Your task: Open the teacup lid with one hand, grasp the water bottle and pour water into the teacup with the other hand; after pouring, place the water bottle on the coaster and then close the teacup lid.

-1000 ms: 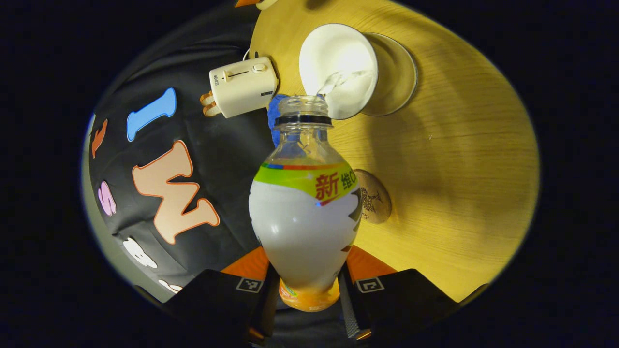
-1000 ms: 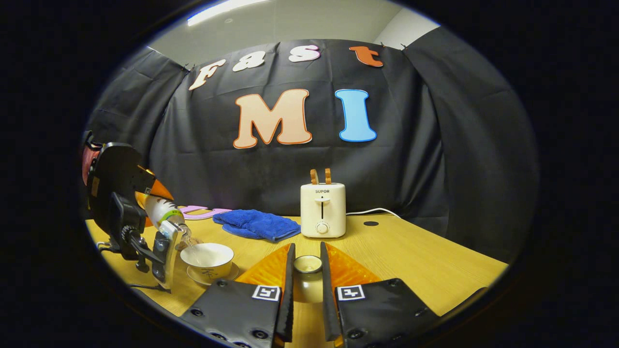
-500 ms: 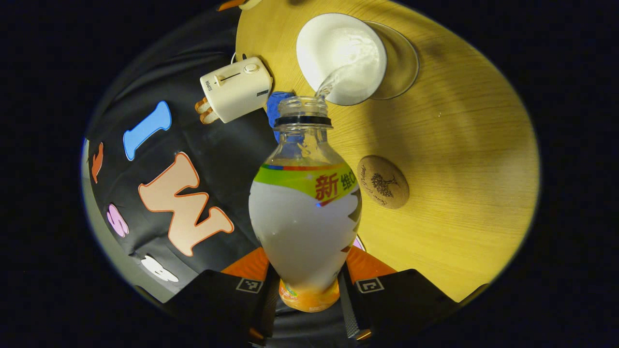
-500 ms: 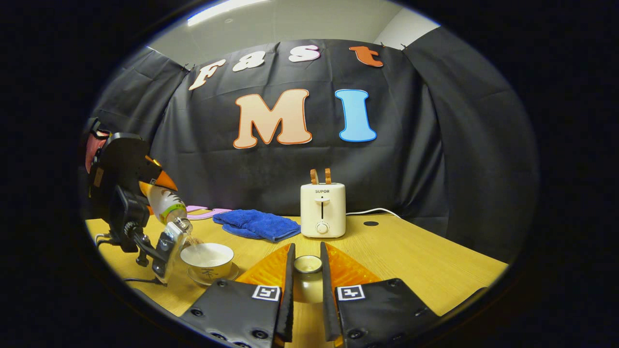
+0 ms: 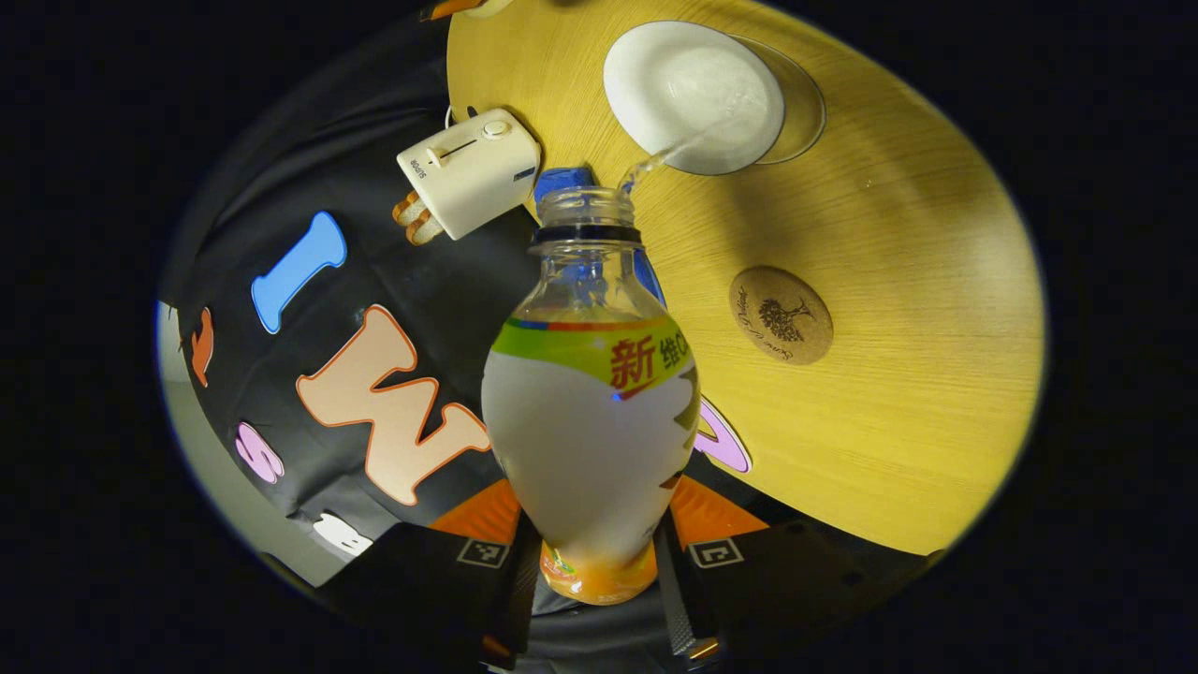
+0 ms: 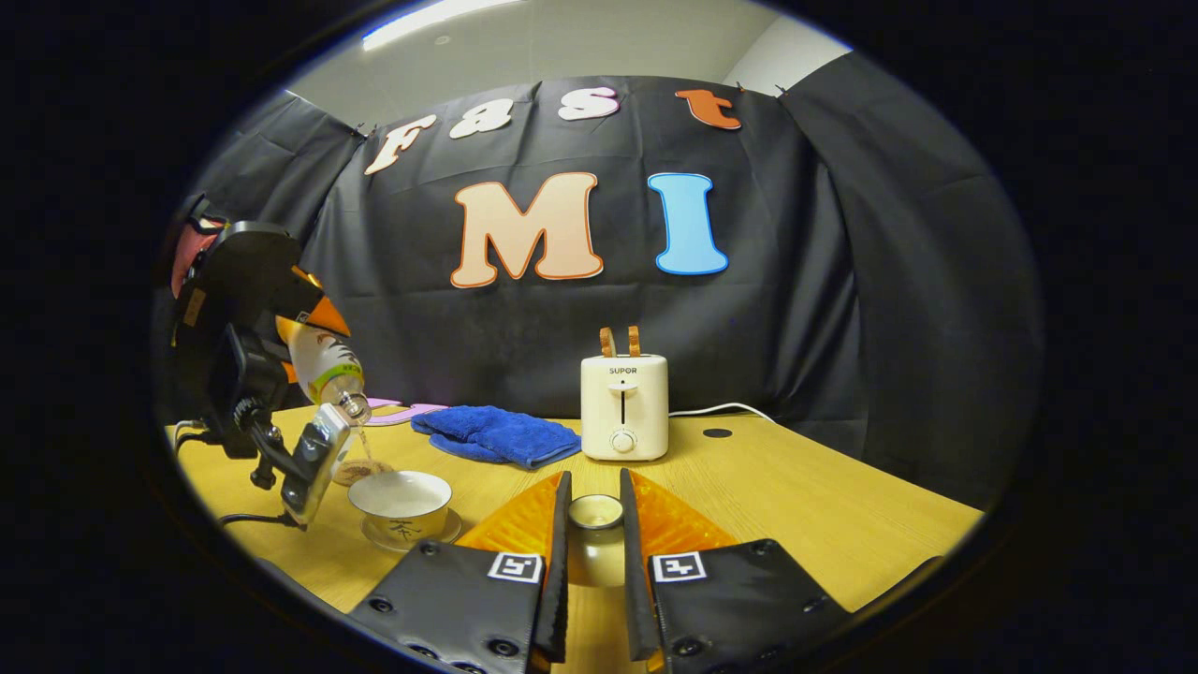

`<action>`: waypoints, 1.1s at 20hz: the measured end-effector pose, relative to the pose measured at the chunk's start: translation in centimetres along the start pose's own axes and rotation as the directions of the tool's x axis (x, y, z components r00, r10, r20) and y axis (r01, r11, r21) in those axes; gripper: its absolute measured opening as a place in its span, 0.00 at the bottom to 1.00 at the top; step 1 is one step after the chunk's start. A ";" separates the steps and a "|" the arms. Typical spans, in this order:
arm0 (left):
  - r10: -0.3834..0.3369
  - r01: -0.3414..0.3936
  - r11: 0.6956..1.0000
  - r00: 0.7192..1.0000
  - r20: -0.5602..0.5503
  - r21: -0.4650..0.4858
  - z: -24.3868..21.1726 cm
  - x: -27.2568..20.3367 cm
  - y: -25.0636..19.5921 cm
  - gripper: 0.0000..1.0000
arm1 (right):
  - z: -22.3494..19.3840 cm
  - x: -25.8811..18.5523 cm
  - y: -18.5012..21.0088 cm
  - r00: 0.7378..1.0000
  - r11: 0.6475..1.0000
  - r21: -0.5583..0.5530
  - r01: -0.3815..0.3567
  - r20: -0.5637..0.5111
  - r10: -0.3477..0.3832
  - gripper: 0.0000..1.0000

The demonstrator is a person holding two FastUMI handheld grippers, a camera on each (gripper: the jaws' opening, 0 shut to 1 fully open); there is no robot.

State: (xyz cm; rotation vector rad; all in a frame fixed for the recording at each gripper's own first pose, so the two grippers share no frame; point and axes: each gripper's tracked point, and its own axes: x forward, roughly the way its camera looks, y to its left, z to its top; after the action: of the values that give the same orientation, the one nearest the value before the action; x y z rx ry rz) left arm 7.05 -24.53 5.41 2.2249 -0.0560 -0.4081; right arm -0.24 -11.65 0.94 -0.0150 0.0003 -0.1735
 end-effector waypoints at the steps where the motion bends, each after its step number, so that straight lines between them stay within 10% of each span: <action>1: 0.001 -0.001 1.000 1.000 -0.001 0.000 0.1 0.0 0.0 0.54 | -0.1 0.1 0.1 1.000 1.000 0.000 0.000 0.000 0.000 0.27; 14: -0.059 0.103 0.940 0.988 0.142 -0.326 3.0 0.7 -5.6 0.54 | 0.0 0.1 0.0 1.000 1.000 0.000 0.000 0.000 0.000 0.28; 18: -0.026 0.157 0.808 0.972 0.233 -0.567 4.1 0.1 -6.5 0.54 | 0.0 0.1 0.0 1.000 1.000 0.000 -0.001 0.000 0.001 0.28; 22: 0.097 0.147 0.601 0.962 0.254 -0.786 4.1 -0.2 -5.1 0.54 | 0.0 0.0 0.0 1.000 1.000 0.000 -0.001 -0.001 0.001 0.28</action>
State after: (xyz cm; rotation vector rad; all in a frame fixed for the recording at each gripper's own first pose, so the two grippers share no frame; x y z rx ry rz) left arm 5.07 -24.33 -0.86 1.2473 0.0162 -0.6114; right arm -0.20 -11.67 0.94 -0.0148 0.0011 -0.1727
